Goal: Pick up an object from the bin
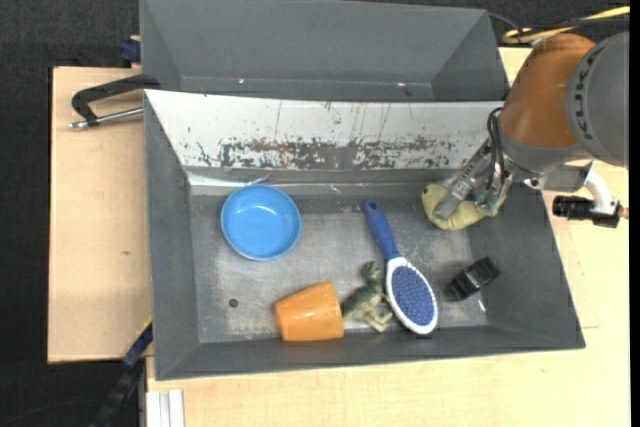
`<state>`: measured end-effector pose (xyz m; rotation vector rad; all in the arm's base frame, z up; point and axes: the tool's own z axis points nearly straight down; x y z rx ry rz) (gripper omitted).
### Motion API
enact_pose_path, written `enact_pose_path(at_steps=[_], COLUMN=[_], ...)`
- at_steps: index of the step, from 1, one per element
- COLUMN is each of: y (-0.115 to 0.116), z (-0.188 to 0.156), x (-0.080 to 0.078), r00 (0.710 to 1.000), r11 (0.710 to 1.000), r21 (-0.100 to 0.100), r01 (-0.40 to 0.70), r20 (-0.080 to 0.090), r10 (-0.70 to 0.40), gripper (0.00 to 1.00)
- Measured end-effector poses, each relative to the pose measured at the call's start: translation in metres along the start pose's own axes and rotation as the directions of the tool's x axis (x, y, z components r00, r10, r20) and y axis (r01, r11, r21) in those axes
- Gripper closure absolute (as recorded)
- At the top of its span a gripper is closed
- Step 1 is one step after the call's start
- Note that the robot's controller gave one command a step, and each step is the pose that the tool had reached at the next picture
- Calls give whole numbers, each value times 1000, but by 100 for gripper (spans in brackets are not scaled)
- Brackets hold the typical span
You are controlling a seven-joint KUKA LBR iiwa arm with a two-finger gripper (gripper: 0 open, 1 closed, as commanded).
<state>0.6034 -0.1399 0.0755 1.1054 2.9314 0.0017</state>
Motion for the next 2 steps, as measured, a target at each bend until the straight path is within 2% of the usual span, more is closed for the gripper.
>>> enact_pose_path(at_steps=[1, 2], y=[3, 5], z=[-80, -112], x=[-4, -5], r00=[1000, 1000], r11=[1000, 1000], r21=[-4, -2], r01=[2, 5], r20=[5, 1], r10=[-2, -5], gripper=[100, 100])
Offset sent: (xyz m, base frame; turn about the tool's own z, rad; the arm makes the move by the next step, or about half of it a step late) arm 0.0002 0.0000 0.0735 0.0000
